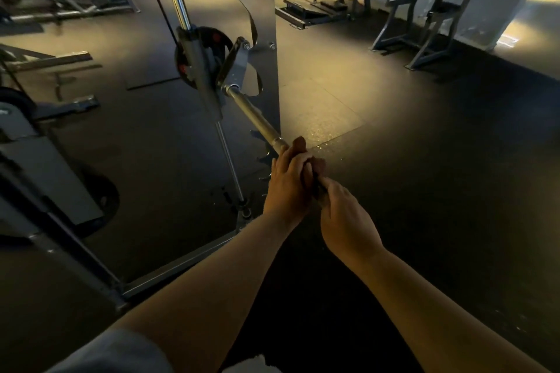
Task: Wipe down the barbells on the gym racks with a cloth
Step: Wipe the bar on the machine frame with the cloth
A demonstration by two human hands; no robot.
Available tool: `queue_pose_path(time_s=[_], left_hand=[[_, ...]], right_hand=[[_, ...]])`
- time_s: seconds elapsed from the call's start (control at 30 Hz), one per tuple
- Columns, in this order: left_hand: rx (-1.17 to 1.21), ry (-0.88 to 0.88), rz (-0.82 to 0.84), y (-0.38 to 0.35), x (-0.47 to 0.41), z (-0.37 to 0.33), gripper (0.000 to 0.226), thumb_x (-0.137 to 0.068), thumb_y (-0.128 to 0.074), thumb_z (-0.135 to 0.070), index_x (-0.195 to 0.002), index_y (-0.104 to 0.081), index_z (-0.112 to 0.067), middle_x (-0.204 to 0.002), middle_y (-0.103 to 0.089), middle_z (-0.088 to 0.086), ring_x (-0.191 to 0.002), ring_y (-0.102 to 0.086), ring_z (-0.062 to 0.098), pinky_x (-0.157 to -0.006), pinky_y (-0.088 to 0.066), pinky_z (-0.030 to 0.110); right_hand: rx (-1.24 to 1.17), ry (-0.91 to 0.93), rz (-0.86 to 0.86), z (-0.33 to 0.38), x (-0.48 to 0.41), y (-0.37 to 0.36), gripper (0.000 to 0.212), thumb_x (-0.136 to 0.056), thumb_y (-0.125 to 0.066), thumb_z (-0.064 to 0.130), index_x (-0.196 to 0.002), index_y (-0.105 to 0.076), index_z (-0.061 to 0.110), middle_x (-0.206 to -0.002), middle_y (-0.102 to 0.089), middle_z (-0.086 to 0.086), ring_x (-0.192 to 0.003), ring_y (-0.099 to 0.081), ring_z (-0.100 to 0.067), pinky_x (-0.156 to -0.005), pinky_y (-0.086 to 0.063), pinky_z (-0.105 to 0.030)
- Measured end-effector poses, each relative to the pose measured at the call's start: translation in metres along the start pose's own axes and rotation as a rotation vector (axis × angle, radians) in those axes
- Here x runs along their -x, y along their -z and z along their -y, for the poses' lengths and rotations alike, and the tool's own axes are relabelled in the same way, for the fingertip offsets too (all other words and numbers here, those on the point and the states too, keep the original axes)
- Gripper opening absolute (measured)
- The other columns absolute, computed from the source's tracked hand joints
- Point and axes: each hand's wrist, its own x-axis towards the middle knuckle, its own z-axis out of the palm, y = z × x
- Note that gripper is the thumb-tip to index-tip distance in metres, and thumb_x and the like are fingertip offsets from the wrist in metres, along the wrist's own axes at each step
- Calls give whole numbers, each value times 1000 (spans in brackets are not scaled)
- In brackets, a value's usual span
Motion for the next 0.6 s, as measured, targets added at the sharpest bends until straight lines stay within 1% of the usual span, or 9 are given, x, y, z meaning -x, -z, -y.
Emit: queue_pose_path(time_s=[0.07,0.17,0.23,0.3,0.37,0.43,0.5,0.57,0.6], left_hand=[[77,44,-26,-3,6,-10,60,-92,-72,-24,-146,-46,-20,-165,-19,2,-150,-24,27,-122,-29,50],[173,41,-13,-10,24,-15,62,-95,-68,-28,-149,-38,-32,-167,-6,-10,-151,-19,17,-123,-26,40],[201,24,5,-9,24,-7,57,-99,-63,-33,-148,-36,-41,-166,-4,-18,-152,-16,14,-124,-25,42],[75,-43,-26,-5,10,7,53,-99,-61,-35,-147,-39,-38,-166,-3,-16,-154,-12,19,-124,-24,47],[-21,-18,-45,0,-12,21,57,-96,-64,-35,-148,-40,-33,-168,2,-12,-156,-5,25,-124,-21,52],[-33,56,-50,4,-27,24,60,-96,-66,-32,-150,-39,-29,-168,9,-9,-156,3,27,-123,-19,57],[-17,33,-58,3,-27,18,64,-94,-65,-29,-152,-39,-21,-170,4,-3,-156,3,28,-124,-19,58],[-68,-89,-104,-2,-13,12,65,-93,-66,-22,-152,-38,-16,-168,-8,0,-156,0,27,-122,-23,58],[-109,-166,-140,-5,-5,11,67,-92,-68,-19,-151,-37,-17,-166,-13,0,-155,0,25,-121,-24,58]], right_hand=[[-18,-31,51,4,-11,0,47,-109,-35,26,-156,-35,22,-156,-46,-1,-141,-47,-17,-117,-41,-41],[-79,-91,82,9,-29,1,45,-110,-33,27,-155,-36,22,-152,-47,-3,-138,-49,-20,-117,-40,-43],[-92,-100,86,10,-38,0,42,-110,-31,30,-150,-41,23,-145,-53,-3,-132,-54,-19,-114,-44,-46],[-71,-85,97,11,-45,-1,41,-110,-31,31,-149,-42,24,-144,-54,-2,-131,-55,-19,-112,-45,-49],[-42,-53,120,12,-50,-4,45,-108,-36,29,-152,-37,26,-150,-49,1,-137,-50,-19,-115,-43,-51],[-8,-28,127,13,-52,-5,51,-107,-39,22,-157,-31,27,-158,-42,2,-144,-43,-18,-119,-38,-50],[46,-17,127,14,-52,-6,54,-107,-38,19,-160,-27,23,-163,-34,2,-150,-35,-17,-124,-31,-45],[72,3,121,14,-54,-9,53,-108,-37,23,-160,-27,23,-165,-33,1,-152,-31,-15,-125,-29,-44],[86,14,116,12,-56,-10,53,-108,-37,24,-160,-28,23,-163,-35,1,-151,-32,-14,-124,-31,-43]])
